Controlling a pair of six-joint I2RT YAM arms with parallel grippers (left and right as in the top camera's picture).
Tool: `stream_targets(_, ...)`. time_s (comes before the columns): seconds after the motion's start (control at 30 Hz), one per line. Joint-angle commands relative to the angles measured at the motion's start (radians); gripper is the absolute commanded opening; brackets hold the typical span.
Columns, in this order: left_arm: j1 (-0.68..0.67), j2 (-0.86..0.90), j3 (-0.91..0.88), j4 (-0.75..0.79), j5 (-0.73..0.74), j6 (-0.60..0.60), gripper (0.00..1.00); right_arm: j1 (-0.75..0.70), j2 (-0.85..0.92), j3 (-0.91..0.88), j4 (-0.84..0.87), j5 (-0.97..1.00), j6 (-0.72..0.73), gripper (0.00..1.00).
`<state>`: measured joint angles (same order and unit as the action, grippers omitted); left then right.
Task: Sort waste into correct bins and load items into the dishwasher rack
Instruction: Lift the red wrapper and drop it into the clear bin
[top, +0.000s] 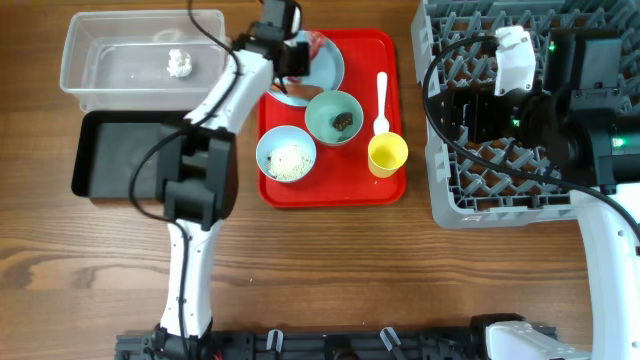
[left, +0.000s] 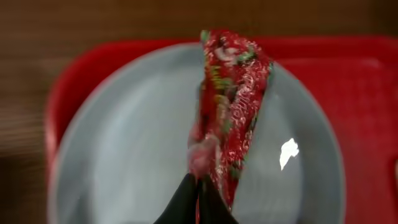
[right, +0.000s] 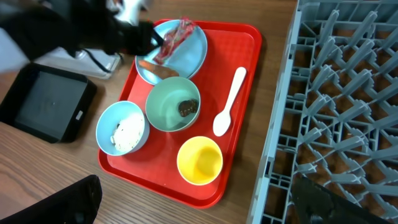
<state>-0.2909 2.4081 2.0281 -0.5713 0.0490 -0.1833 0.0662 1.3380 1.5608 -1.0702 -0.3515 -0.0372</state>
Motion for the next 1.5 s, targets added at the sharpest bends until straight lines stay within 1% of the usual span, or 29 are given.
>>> stream_targets(0.0,0.043,-0.158,0.002,-0.025,-0.018,-0.113,0.04,-0.004,0.014,0.014,-0.001,-0.009,0.014,1.00)
stream_targets(0.13,0.085,-0.223,0.002,-0.102,-0.049,-0.182,0.04,-0.004,0.014,0.014,0.000,-0.009,0.015,1.00)
stream_targets(0.23,0.120,-0.246,0.002,-0.133,-0.045,-0.214,0.04,-0.004,0.014,0.014,0.000,-0.009,0.014,1.00)
stream_targets(0.33,0.140,-0.245,0.001,-0.119,0.043,-0.213,0.05,-0.004,0.014,0.014,0.004,-0.009,0.014,1.00)
stream_targets(0.37,0.140,-0.238,0.001,-0.112,0.057,-0.213,0.09,-0.004,0.014,0.014,0.005,-0.009,0.014,1.00)
stream_targets(0.4,0.137,-0.232,0.001,-0.099,0.070,-0.199,0.15,-0.004,0.014,0.014,0.008,-0.009,0.014,1.00)
stream_targets(0.43,0.130,-0.218,0.001,-0.081,0.083,-0.159,0.20,-0.004,0.014,0.014,0.008,-0.009,0.014,1.00)
stream_targets(0.47,0.119,-0.209,0.001,-0.064,0.089,-0.111,0.30,-0.004,0.014,0.014,0.008,-0.009,0.014,1.00)
stream_targets(0.5,0.106,-0.189,0.001,-0.047,0.089,-0.064,0.43,-0.004,0.014,0.014,0.007,-0.010,0.015,1.00)
stream_targets(0.57,0.077,-0.152,0.001,-0.021,0.088,0.021,0.77,-0.004,0.014,0.014,0.004,-0.010,0.014,1.00)
stream_targets(0.6,0.059,-0.131,0.001,-0.007,0.084,0.060,0.85,-0.004,0.014,0.014,0.002,-0.010,0.015,1.00)
stream_targets(0.63,0.047,-0.111,0.001,0.001,0.076,0.078,0.87,-0.004,0.014,0.014,-0.002,-0.010,0.015,1.00)
stream_targets(0.7,0.025,-0.078,0.001,0.016,0.034,0.079,0.90,-0.004,0.014,0.014,-0.009,-0.010,0.018,1.00)
stream_targets(0.83,-0.001,-0.030,0.001,0.038,-0.026,0.079,0.92,-0.004,0.014,0.014,-0.015,-0.010,0.022,1.00)
stream_targets(0.93,-0.007,0.006,0.001,0.061,-0.029,0.079,0.92,-0.004,0.014,0.014,-0.015,-0.010,0.022,1.00)
stream_targets(1.1,-0.006,0.058,0.001,0.084,-0.042,0.079,0.90,-0.004,0.014,0.014,-0.016,-0.009,0.021,1.00)
stream_targets(1.33,-0.006,0.111,0.001,0.098,-0.043,0.079,0.92,-0.004,0.014,0.014,-0.016,-0.009,0.019,1.00)
stream_targets(1.37,-0.006,0.113,0.001,0.098,-0.043,0.079,0.91,-0.004,0.014,0.014,-0.016,-0.009,0.019,1.00)
stream_targets(1.47,-0.006,0.114,0.001,0.103,-0.043,0.079,0.83,-0.004,0.014,0.014,-0.015,-0.009,0.019,1.00)
